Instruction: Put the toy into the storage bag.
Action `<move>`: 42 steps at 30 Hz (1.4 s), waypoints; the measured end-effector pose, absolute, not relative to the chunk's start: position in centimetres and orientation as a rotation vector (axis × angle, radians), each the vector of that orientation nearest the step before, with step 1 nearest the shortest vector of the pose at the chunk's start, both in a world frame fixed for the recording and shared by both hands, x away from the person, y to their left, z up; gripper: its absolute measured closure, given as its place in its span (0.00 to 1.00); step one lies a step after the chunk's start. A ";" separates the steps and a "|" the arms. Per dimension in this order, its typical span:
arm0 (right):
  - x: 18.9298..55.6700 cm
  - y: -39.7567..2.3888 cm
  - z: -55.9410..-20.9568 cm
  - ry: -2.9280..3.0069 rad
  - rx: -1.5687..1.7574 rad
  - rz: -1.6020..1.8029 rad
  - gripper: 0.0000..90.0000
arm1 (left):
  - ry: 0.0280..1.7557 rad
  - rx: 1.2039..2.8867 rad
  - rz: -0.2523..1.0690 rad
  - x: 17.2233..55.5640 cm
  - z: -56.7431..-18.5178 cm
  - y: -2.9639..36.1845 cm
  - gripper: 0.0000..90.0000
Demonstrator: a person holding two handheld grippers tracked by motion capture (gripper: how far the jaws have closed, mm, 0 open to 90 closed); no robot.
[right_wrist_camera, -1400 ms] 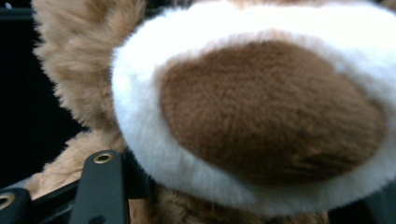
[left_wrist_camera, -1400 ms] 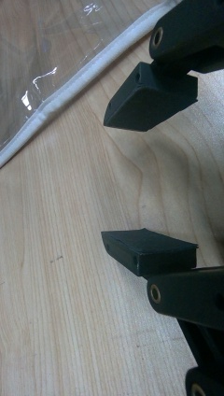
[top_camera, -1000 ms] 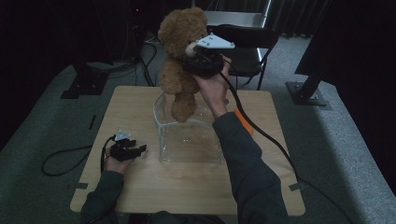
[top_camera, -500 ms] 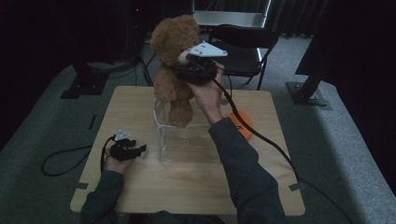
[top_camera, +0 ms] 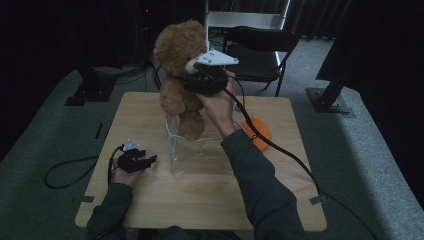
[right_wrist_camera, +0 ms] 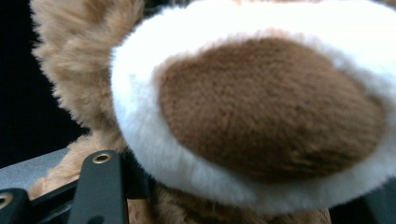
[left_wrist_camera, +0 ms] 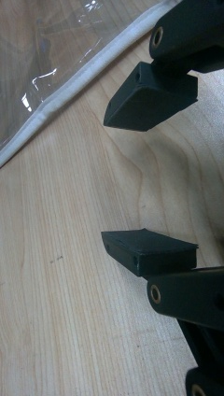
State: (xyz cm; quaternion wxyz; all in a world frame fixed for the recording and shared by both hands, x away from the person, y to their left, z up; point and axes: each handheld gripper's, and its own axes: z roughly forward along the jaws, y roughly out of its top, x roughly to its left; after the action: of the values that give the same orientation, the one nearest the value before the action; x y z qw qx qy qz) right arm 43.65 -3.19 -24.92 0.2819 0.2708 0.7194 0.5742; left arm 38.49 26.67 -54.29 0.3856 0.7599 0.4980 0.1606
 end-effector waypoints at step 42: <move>44.8 -3.6 -26.6 2.048 0.651 1.544 0.40 | 1.266 1.939 0.409 38.5 -54.3 26.7 0.44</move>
State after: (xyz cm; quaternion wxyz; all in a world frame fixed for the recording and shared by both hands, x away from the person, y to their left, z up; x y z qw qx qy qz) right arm 44.81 -3.65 -26.57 0.2453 0.2384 0.7504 0.5655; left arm 38.47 26.70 -54.28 0.3846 0.7611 0.4971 0.1606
